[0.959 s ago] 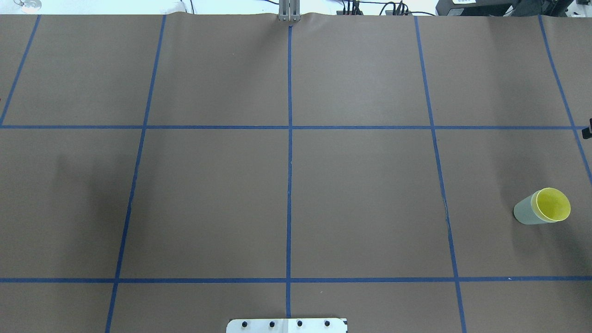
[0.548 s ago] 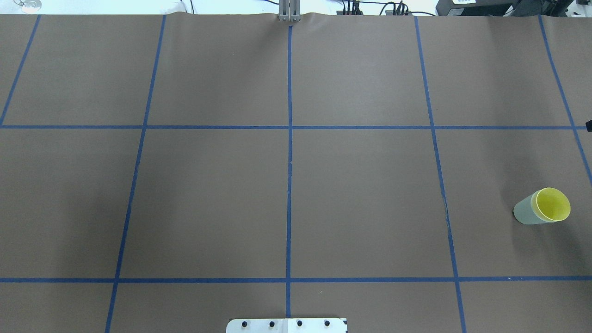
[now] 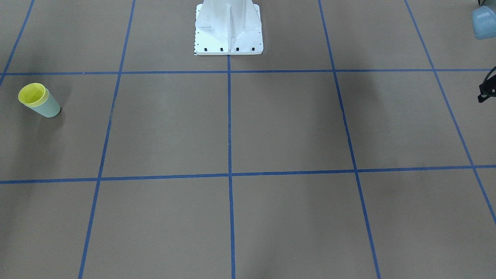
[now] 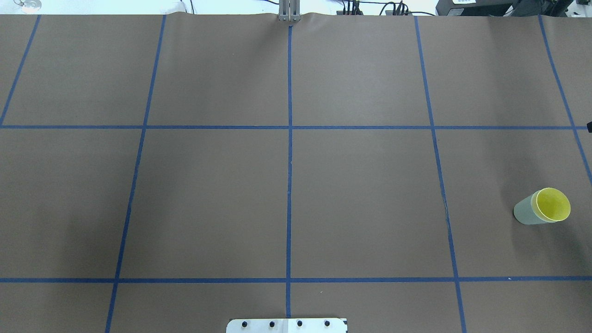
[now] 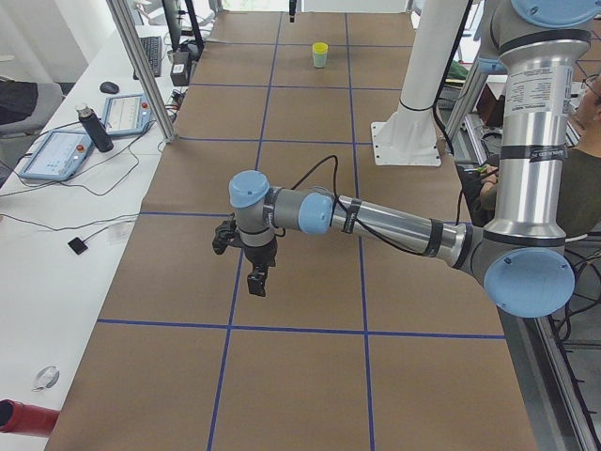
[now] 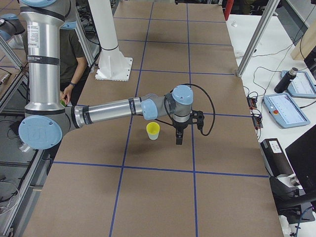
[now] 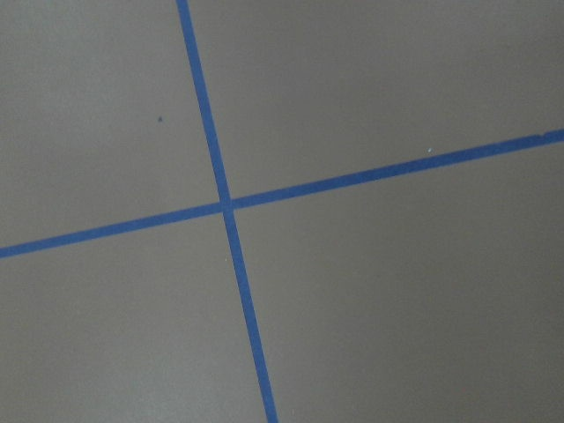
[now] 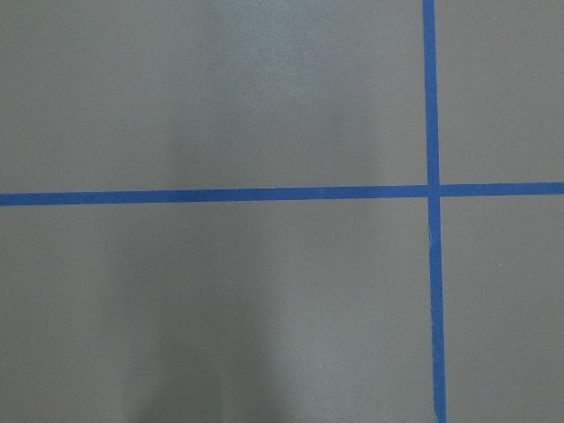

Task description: Transfer and stack yellow cup on green cup

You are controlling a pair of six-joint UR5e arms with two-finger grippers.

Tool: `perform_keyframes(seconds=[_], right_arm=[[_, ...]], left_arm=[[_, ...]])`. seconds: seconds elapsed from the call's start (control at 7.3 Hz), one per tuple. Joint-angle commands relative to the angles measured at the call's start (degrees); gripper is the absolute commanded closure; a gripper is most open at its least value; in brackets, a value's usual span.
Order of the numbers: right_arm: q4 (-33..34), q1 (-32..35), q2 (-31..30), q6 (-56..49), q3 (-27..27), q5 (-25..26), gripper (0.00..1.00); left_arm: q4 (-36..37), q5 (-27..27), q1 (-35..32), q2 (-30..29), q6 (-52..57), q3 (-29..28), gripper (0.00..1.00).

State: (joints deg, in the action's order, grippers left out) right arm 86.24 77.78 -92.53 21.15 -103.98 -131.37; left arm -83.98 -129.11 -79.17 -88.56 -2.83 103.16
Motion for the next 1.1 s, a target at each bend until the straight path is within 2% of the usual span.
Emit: perform_keyframes(seconds=[0.0,0.27,0.41,0.68,0.96], right_arm=[[0.07,0.0,-0.2,0.11,0.18,-0.03,0.0],[-0.54,0.0,-0.46,0.11,1.75,-0.38,0.0],[-0.54,0.61,-1.94,-0.06,1.76,-2.56,0.0],[-0.98,2.02,-3.71,-0.06,1.85,-3.1,0.0],[-0.98,3.24,-3.63,0.03,1.59,-3.54,0.0]], left_arm=[[-0.21,-11.63,-1.67,1.02,-0.07,-1.47,0.0],[-0.04,-11.34,-1.68,-0.03,-0.42,-0.86,0.0],[-0.04,-11.25,-1.77,-0.9,-0.25,-0.77,0.0],[-0.04,-5.65,-1.69,-2.75,-0.25,-0.77,0.0],[-1.52,-5.54,-1.68,-2.94,-0.25,-1.81,0.0]])
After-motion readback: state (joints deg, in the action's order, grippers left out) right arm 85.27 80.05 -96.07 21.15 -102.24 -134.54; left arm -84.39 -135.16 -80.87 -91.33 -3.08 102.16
